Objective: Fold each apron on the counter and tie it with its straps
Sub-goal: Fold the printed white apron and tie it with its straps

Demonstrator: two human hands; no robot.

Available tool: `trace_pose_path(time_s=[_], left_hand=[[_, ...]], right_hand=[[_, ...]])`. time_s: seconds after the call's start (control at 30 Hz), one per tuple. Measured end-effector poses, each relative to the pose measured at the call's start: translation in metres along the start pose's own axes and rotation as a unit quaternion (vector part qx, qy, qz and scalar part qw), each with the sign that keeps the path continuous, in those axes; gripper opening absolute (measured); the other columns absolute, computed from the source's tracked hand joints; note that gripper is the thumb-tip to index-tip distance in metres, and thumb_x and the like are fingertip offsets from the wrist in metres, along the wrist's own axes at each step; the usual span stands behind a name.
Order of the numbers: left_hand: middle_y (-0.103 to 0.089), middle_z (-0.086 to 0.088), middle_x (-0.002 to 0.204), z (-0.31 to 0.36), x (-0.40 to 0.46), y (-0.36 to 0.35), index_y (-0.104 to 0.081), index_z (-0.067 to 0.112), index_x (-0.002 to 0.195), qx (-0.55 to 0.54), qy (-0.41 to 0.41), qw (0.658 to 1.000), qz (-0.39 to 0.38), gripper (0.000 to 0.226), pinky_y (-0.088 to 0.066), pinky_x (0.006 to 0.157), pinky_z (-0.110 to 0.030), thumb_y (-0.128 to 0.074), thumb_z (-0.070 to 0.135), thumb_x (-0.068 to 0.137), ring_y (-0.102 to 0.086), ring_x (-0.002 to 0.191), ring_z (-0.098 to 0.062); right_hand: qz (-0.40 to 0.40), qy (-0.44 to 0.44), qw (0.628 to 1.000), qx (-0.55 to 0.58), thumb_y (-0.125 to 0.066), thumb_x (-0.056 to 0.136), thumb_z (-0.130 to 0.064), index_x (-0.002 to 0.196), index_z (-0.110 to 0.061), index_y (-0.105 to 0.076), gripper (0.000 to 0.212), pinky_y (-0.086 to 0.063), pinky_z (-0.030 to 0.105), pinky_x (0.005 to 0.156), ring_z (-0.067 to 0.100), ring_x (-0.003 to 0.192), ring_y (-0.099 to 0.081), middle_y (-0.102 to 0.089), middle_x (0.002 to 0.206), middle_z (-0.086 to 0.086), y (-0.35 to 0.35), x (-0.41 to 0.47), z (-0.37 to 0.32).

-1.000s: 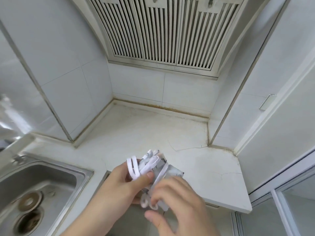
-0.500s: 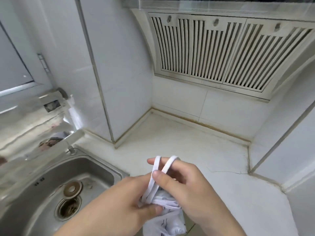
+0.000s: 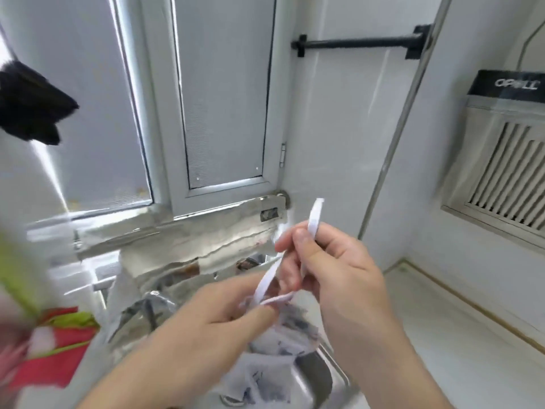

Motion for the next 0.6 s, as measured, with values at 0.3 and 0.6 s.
trace_pose_path(time_s=[0.3, 0.6], left_hand=[[-0.072, -0.008, 0.076, 0.008, -0.004, 0.17, -0.072, 0.008, 0.082, -0.095, -0.037, 0.948, 0.302, 0.03, -0.059, 0.084, -0.053, -0.066, 0.03, 0.102, -0.071, 0.072, -0.03], [-0.015, -0.004, 0.07, 0.055, 0.0, 0.267, -0.039, 0.019, 0.063, -0.152, -0.03, 0.872, 0.464, 0.027, -0.016, 0.046, -0.022, -0.064, 0.024, 0.075, -0.012, 0.055, -0.02]], right_hand=[[-0.21, 0.033, 0.974, 0.077, -0.047, 0.108, -0.012, 0.085, -0.004, -0.063, 0.029, -0.026, 0.026, 0.046, 0.016, 0.047, -0.022, -0.025, 0.054, -0.002, -0.152, 0.105, -0.033], [-0.326, 0.012, 0.939, 0.107, -0.063, 0.091, -0.016, 0.082, -0.011, -0.059, 0.01, -0.011, 0.026, 0.05, 0.019, 0.06, -0.014, -0.025, 0.067, 0.0, -0.224, 0.182, -0.05]])
Point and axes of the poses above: each hand's wrist, its own x-axis towards the middle knuckle, its own y-axis out of the back of the hand, z = x × y, the point moved 4 cm from there along x, towards the middle knuckle
